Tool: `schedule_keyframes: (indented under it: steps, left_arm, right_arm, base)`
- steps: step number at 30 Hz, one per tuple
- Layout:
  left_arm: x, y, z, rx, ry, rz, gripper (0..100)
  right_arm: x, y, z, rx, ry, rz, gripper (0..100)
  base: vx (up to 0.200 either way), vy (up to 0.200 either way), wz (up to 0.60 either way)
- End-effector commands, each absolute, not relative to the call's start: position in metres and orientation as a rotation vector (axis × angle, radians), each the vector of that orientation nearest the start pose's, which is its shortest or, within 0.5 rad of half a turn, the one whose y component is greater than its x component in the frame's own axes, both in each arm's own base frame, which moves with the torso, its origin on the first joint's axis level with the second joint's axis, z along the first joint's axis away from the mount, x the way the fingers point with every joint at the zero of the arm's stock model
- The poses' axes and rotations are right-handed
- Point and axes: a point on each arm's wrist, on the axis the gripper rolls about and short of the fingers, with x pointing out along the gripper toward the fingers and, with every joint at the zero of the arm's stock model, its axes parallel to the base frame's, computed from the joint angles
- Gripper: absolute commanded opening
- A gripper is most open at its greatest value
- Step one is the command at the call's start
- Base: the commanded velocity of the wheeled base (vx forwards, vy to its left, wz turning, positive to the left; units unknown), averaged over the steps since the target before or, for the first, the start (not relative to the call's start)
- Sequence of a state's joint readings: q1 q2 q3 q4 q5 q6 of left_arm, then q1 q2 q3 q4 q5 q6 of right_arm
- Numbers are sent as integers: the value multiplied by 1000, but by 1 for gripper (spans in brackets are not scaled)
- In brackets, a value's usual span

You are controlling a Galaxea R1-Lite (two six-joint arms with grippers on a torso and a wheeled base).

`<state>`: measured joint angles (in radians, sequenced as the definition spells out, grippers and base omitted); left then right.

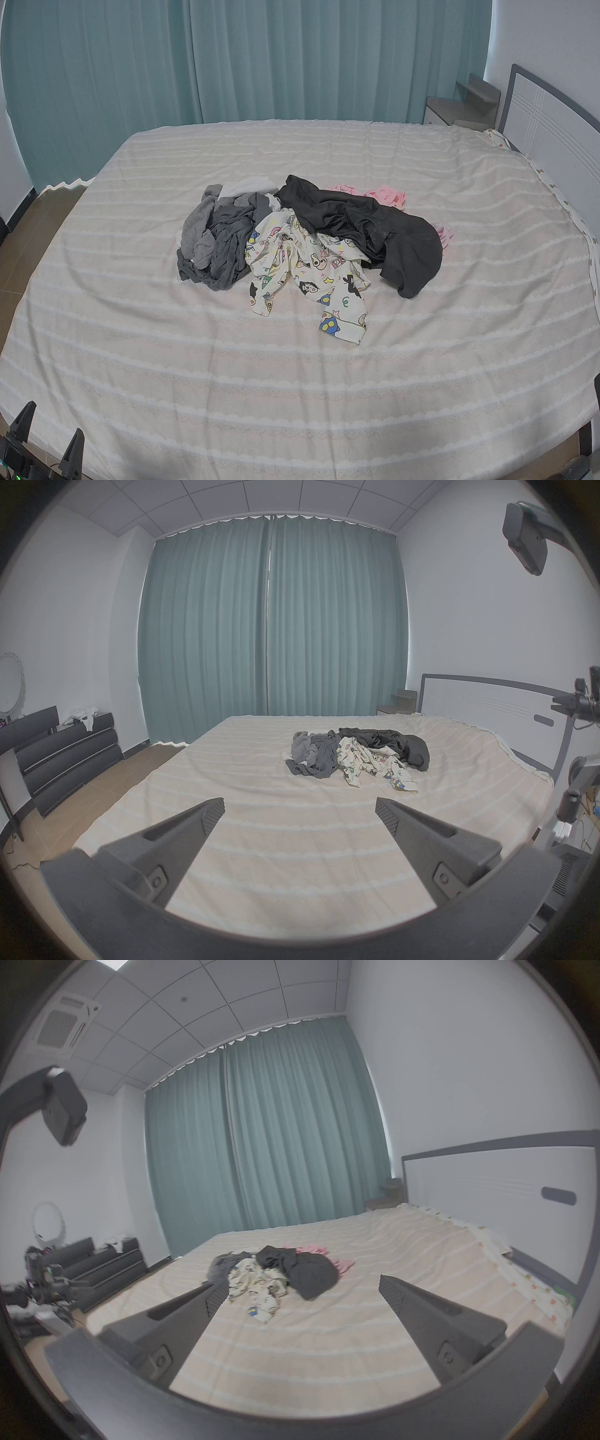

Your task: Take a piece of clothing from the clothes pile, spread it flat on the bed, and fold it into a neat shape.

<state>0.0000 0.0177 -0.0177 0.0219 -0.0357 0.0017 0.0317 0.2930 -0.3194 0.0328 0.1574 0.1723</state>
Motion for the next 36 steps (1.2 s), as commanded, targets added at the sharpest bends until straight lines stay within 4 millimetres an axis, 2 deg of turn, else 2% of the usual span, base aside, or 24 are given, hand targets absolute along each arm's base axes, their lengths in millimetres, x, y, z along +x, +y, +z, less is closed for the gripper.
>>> schedule_keyframes:
  steps: [1, 2, 5, 7, 11, 12, 14, 15, 16, 19, 21, 22, 23, 25, 27, 28, 30, 32, 36]
  left_arm:
    - [-23, -1, 75, 0, 20, -38, 100]
    - [-23, -1, 75, 0, 20, -38, 100]
    - [-23, -1, 76, 0, 18, -40, 100]
    - [-23, -1, 76, 0, 18, -40, 100]
    - [-22, -1, 75, -1, 28, -40, 100]
    - [-22, -1, 75, 1, 28, -40, 100]
    - [-22, -1, 75, 1, 34, -41, 100]
    - [-22, -1, 75, 1, 34, -41, 100]
    - [-22, -1, 75, 1, 32, -41, 100]
    - [-22, -1, 75, -1, 29, -41, 100]
    - [-22, -1, 76, -2, 26, -40, 100]
    - [-22, -1, 75, -4, 26, -40, 100]
    - [-22, -1, 75, -2, 26, -40, 100]
    - [-23, -1, 75, -4, 25, -37, 100]
    - [-23, -1, 75, -4, 25, -37, 100]
    - [-23, -1, 75, -4, 25, -37, 100]
    - [-23, -1, 75, -4, 25, -37, 100]
    - [-23, -1, 75, -4, 25, -37, 100]
    - [-23, -1, 75, -4, 25, -37, 100]
  right_arm:
    - [156, 48, 160, 400, 569, 477, 100]
    - [167, 53, 157, 415, 586, 481, 100]
    - [181, 60, 152, 435, 606, 488, 100]
    - [181, 60, 152, 435, 606, 488, 100]
    - [234, 91, 132, 491, 655, 510, 100]
    - [238, 93, 131, 495, 658, 512, 100]
    - [263, 108, 118, 503, 679, 518, 100]
    - [263, 108, 118, 503, 679, 518, 100]
    - [284, 121, 106, 494, 699, 507, 100]
    - [313, 144, 85, 471, 711, 470, 100]
    - [322, 152, 80, 462, 706, 459, 100]
    - [336, 165, 70, 445, 704, 440, 100]
    - [337, 167, 68, 444, 706, 439, 100]
    - [356, 189, 55, 421, 689, 419, 100]
    - [363, 198, 50, 410, 689, 407, 100]
    - [371, 211, 43, 392, 697, 383, 100]
    - [375, 215, 39, 385, 696, 369, 100]
    - [391, 223, 31, 377, 673, 328, 100]
    - [401, 228, 20, 371, 661, 302, 100]
  base:
    - [0, 0, 0]
    - [0, 0, 0]
    - [0, 0, 0]
    - [0, 0, 0]
    - [0, 0, 0]
    - [0, 0, 0]
    - [0, 0, 0]
    - [0, 0, 0]
    - [0, 0, 0]
    - [0, 0, 0]
    - [0, 0, 0]
    - [0, 0, 0]
    - [0, 0, 0]
    - [0, 0, 0]
    - [0, 0, 0]
    - [0, 0, 0]
    - [0, 0, 0]
    - [0, 0, 0]
    - [0, 0, 0]
